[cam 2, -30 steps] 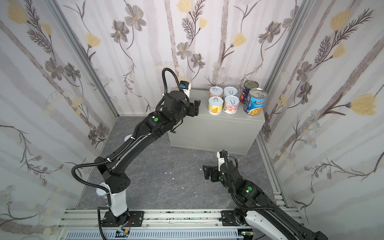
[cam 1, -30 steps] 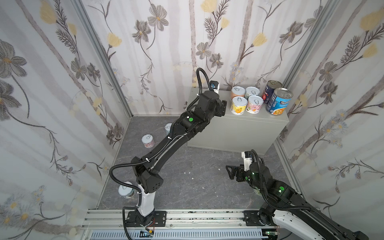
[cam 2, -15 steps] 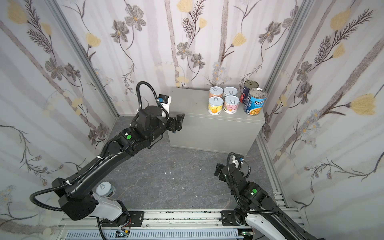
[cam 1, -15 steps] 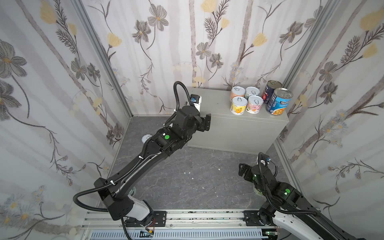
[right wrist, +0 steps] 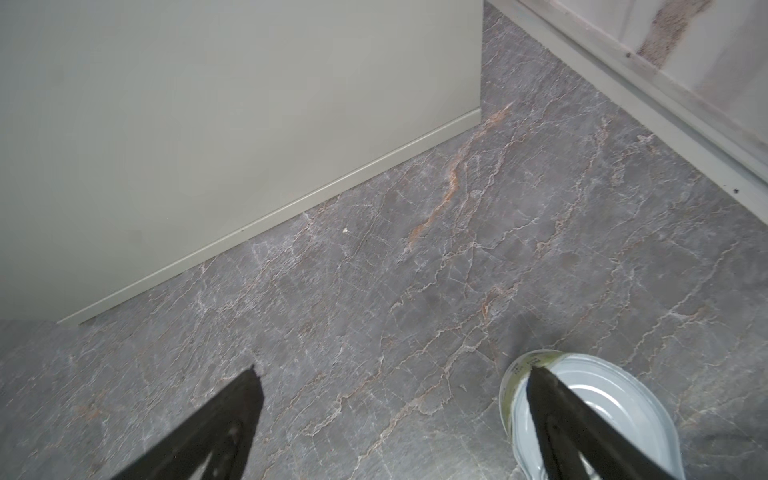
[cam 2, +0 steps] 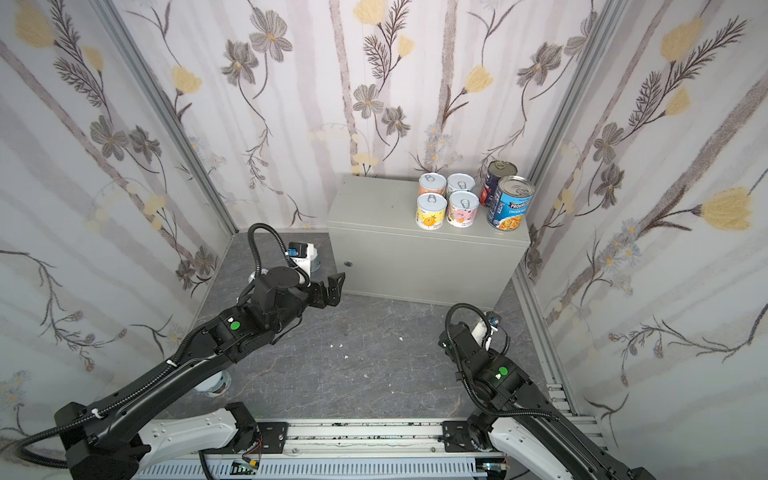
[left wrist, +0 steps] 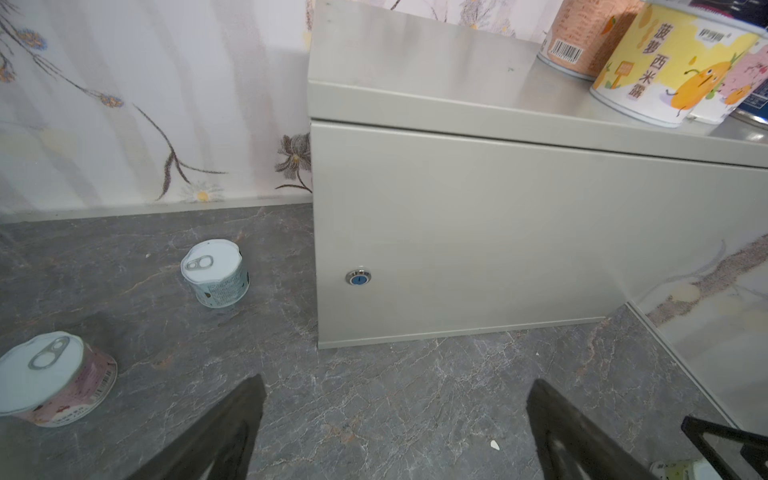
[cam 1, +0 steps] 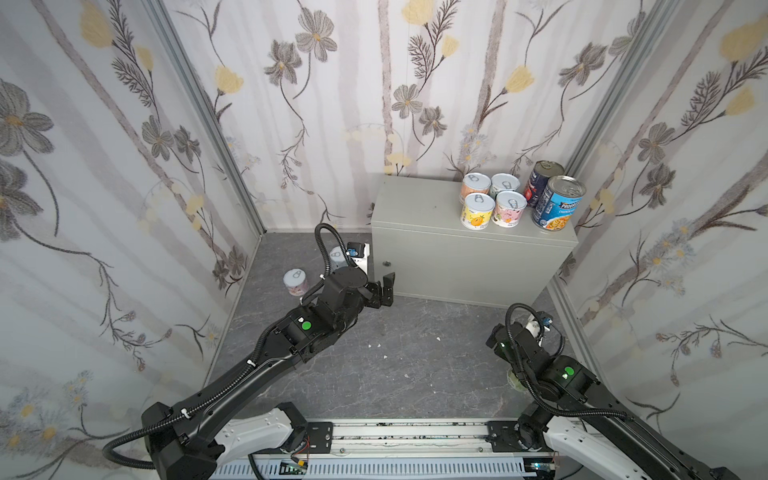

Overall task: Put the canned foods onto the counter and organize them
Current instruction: 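Swing the left arm down while the right gripper descends to the green can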

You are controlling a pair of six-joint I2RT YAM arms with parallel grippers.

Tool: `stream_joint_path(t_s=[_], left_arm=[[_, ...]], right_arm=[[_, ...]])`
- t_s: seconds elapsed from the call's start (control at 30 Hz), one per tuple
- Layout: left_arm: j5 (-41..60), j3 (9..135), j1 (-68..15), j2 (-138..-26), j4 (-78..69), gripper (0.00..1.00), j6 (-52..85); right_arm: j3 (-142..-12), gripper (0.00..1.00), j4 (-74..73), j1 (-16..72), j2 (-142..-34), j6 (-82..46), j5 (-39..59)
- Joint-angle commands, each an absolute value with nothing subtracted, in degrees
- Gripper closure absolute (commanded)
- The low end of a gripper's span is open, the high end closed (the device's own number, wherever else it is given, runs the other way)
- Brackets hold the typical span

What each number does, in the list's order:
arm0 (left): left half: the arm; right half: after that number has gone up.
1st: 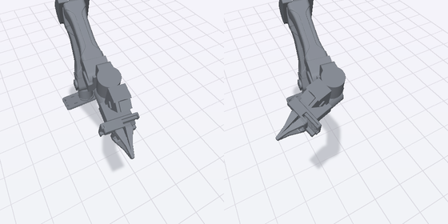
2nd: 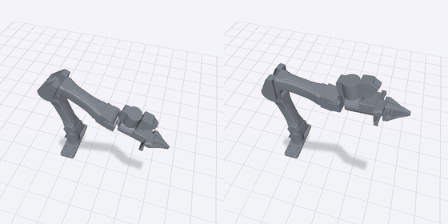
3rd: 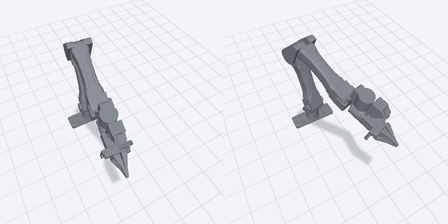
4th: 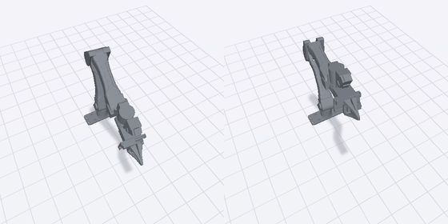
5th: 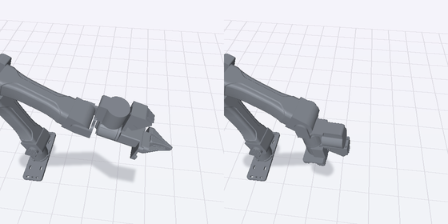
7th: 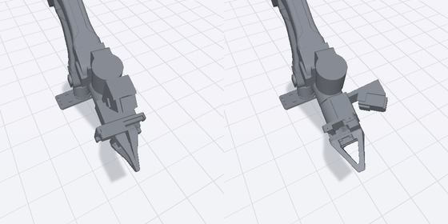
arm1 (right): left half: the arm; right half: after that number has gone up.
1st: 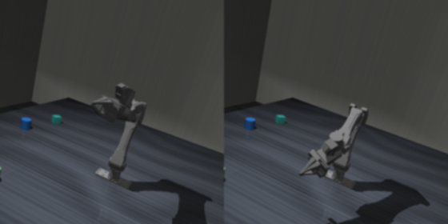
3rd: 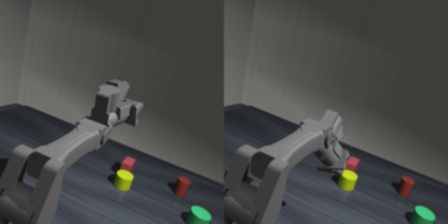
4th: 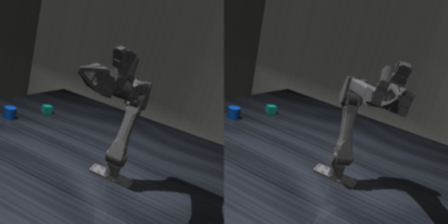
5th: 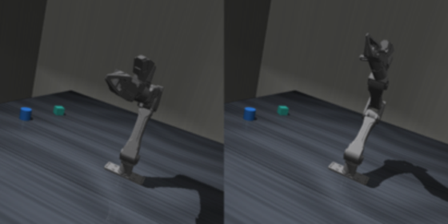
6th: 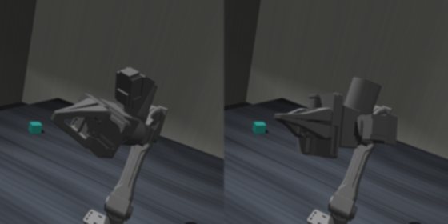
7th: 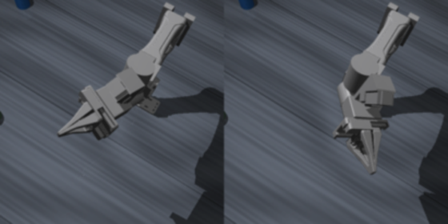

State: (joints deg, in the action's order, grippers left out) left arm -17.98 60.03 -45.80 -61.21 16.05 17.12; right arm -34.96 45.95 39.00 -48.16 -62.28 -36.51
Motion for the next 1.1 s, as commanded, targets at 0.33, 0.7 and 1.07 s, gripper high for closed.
stream_joint_path(t_s=[0.33,0.7,1.07], left_arm=[[-14.5,41.5,-46.5,-54.3,5.1,0.00,23.0],[-11.7,32.3,-47.1,-54.8,-1.9,0.00,23.0],[-10.7,29.0,-47.1,-56.5,-6.0,0.00,22.7]], right_arm=[[-37.6,0.00,54.0,29.4,-53.7,-67.2,-36.8],[-33.9,0.00,55.7,18.6,-54.6,-68.8,-33.7],[-31.5,0.00,52.9,18.5,-58.0,-70.9,-29.8]])
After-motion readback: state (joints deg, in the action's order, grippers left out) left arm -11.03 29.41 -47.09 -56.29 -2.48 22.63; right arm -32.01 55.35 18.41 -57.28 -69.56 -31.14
